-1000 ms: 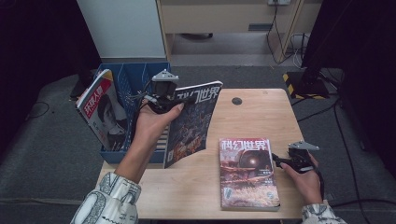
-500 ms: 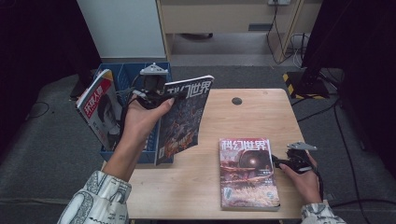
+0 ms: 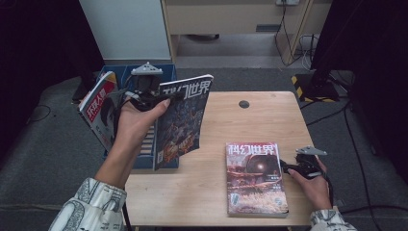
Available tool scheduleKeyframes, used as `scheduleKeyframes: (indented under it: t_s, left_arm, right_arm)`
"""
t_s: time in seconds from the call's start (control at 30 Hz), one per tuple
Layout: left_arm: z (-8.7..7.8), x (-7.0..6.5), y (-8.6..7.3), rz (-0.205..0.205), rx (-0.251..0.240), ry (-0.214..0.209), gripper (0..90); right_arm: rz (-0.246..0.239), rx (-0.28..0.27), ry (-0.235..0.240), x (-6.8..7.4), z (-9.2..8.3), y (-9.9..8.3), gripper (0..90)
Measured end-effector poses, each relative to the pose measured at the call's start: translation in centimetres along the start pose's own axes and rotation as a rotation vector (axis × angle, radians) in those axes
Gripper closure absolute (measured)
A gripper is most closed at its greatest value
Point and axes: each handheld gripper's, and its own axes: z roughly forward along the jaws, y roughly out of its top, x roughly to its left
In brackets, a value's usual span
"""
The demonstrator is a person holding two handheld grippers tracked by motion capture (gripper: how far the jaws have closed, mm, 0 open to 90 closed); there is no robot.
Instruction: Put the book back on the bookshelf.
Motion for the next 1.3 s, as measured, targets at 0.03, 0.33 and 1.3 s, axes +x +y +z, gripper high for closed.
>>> scheduleKeyframes:
  t_s: [0.03,0.33,1.3]
  left_arm:
    - [-0.2,0.1,0.0,0.001,-0.001,0.003,82.3]
    - [-2.1,1.5,-0.3,-0.008,-0.004,0.039,82.3]
    - [-7.1,6.6,-2.0,-0.095,-0.013,0.178,82.3]
  right_arm:
    - [-0.004,0.002,0.001,0.0,0.0,0.0,18.9]
    - [-0.004,0.002,0.002,0.0,0.0,0.0,18.9]
    - [-0.005,0.003,0.002,0.0,0.0,0.0,18.9]
